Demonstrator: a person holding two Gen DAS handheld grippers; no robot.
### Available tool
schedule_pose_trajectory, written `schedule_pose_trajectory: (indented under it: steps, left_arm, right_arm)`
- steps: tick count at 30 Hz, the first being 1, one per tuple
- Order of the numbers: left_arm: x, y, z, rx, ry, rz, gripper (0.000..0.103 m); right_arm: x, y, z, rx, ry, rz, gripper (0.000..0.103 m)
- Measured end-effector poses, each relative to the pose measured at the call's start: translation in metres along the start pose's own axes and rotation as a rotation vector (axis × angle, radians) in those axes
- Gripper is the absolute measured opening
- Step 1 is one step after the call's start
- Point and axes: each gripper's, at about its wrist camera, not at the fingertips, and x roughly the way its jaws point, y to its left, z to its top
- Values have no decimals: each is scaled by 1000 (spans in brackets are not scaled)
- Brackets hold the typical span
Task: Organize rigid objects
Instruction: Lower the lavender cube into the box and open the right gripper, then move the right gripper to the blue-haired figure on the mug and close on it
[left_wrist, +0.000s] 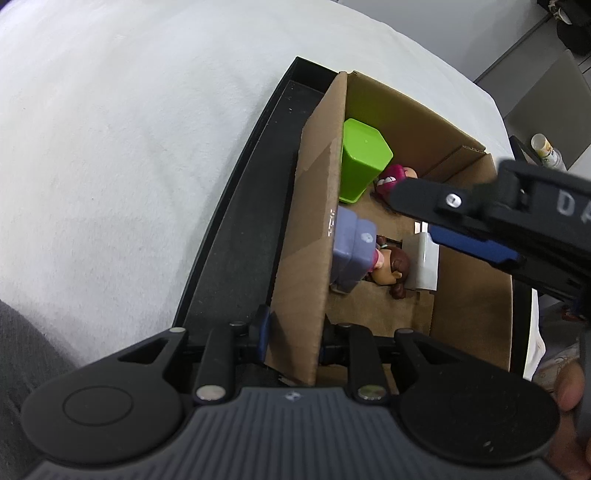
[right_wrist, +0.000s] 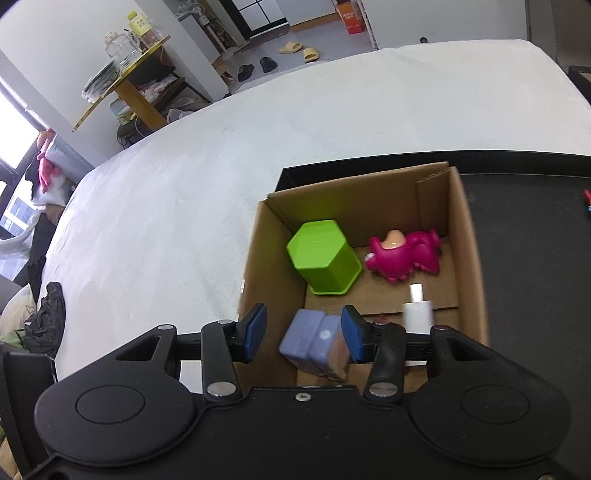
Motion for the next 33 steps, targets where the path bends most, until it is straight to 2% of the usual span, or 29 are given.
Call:
schedule_pose_trajectory:
  steps: [20,24,27,33]
  left_arm:
    - [-1,-4,-2,28,-11,24,22]
    - [-2,-7,-3,45,-15,38,21]
    - [-1,-7,-3,39,-13,40,21]
    - [0,-11,-4,50,-15,56,20]
  right_arm:
    - [-39,-43,-5,27,-30,-56,47]
    - [-44,-52,-5,38,-38,-32,48]
    - [-48,-55,-5,25,-49,-79,51]
    - [-52,-76,-4,45,-61,-90,51]
